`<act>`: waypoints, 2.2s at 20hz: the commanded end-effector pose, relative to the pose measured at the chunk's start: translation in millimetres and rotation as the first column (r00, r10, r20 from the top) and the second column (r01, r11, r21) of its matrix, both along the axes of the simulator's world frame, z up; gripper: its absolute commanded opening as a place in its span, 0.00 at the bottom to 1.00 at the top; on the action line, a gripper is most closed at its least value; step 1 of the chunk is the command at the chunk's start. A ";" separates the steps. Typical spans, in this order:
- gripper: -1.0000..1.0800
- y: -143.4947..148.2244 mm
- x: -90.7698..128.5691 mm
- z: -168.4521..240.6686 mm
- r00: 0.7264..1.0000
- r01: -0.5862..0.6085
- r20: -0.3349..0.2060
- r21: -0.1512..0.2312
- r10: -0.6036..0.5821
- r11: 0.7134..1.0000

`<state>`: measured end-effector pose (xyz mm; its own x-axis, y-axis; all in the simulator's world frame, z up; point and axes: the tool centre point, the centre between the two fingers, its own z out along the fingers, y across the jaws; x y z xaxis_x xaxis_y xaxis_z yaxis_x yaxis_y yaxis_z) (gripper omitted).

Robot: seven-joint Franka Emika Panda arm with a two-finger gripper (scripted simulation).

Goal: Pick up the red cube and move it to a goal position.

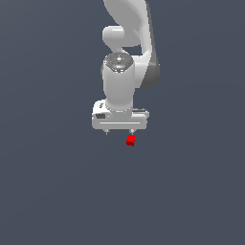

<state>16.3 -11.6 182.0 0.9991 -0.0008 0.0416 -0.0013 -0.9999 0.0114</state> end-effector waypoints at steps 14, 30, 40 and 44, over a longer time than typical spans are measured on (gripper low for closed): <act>0.96 15.6 -19.9 -50.9 0.997 0.072 -0.013 0.004 -0.072 0.997; 0.96 54.7 -55.6 -158.3 0.974 0.222 -0.041 0.010 -0.221 0.975; 0.00 56.8 -55.7 -162.0 0.973 0.226 -0.042 0.011 -0.226 0.974; 0.00 56.8 -55.7 -162.0 0.973 0.226 -0.042 0.011 -0.226 0.974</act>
<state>-39.6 45.4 20.3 0.9739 -0.2268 -0.0001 -0.2268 -0.9739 0.0003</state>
